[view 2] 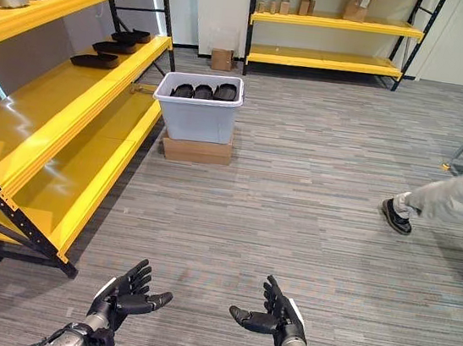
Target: Move parts from the plastic box to the shelf.
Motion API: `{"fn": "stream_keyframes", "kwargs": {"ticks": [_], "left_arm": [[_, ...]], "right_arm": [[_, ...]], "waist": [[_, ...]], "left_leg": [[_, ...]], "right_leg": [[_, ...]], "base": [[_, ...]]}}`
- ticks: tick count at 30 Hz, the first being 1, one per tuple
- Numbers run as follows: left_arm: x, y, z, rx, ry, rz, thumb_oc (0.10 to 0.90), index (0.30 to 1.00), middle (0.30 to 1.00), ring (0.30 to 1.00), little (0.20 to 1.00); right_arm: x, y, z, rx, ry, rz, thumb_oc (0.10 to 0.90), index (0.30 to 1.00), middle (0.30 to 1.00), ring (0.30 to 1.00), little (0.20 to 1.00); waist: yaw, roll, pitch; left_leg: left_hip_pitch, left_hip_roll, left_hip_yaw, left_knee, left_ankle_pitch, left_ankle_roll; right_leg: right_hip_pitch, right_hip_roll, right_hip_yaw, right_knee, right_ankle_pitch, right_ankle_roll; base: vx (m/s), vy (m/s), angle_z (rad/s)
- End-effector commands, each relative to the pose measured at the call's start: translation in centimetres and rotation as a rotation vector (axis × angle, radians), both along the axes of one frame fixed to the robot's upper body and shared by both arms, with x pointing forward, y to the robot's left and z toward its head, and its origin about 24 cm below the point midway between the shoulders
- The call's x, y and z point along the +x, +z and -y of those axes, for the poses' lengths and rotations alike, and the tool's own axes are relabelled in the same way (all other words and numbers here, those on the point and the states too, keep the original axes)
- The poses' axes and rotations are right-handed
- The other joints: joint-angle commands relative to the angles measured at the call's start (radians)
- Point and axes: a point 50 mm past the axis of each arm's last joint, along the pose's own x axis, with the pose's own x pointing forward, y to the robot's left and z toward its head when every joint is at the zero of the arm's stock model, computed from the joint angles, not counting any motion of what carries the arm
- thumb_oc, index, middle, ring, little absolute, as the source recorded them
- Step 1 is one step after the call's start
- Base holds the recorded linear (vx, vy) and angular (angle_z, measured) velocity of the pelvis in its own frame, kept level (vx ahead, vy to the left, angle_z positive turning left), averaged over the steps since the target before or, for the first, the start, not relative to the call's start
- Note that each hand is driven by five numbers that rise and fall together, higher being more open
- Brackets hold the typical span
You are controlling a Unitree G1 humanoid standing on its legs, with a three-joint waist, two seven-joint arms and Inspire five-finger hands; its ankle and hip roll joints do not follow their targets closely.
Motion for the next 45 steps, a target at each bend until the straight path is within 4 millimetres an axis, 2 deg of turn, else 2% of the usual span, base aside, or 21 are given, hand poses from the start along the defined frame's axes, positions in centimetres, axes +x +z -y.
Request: {"fn": "stream_keyframes", "kwargs": {"ticks": [1,36,45], "left_arm": [[3.75,3.16,-1.05,0.010,0.028,0.215,0.900,1.000,1.000,1.000,1.000],[3.64,2.86,-1.03,0.003,0.039,0.200,0.900,1.000,1.000,1.000,1.000],[3.99,3.70,-1.16,0.002,0.047,0.240,0.900,1.000,1.000,1.000,1.000]], "right_arm": [[3.82,3.26,-0.43,0.041,0.005,0.226,0.900,1.000,1.000,1.000,1.000],[3.65,3.05,-0.30,0.036,-0.008,0.215,0.900,1.000,1.000,1.000,1.000],[4.03,3.55,0.07,0.021,-0.020,0.237,0.900,1.000,1.000,1.000,1.000]], "waist": [[0.013,-0.056,-0.027],[0.011,-0.057,-0.028],[0.016,-0.062,-0.020]], "left_leg": [[0.011,0.076,-0.019,-0.008,-0.028,-0.062],[0.015,0.070,-0.018,-0.008,-0.036,-0.058],[-0.004,0.062,-0.024,-0.008,-0.036,-0.053]], "right_leg": [[0.032,-0.069,-0.010,0.007,0.007,0.044],[0.030,-0.073,-0.007,0.007,0.009,0.048],[0.017,-0.081,-0.007,0.007,0.015,0.057]], "base": [[0.00,0.000,0.00],[0.00,0.000,0.00],[0.00,0.010,0.00]]}}
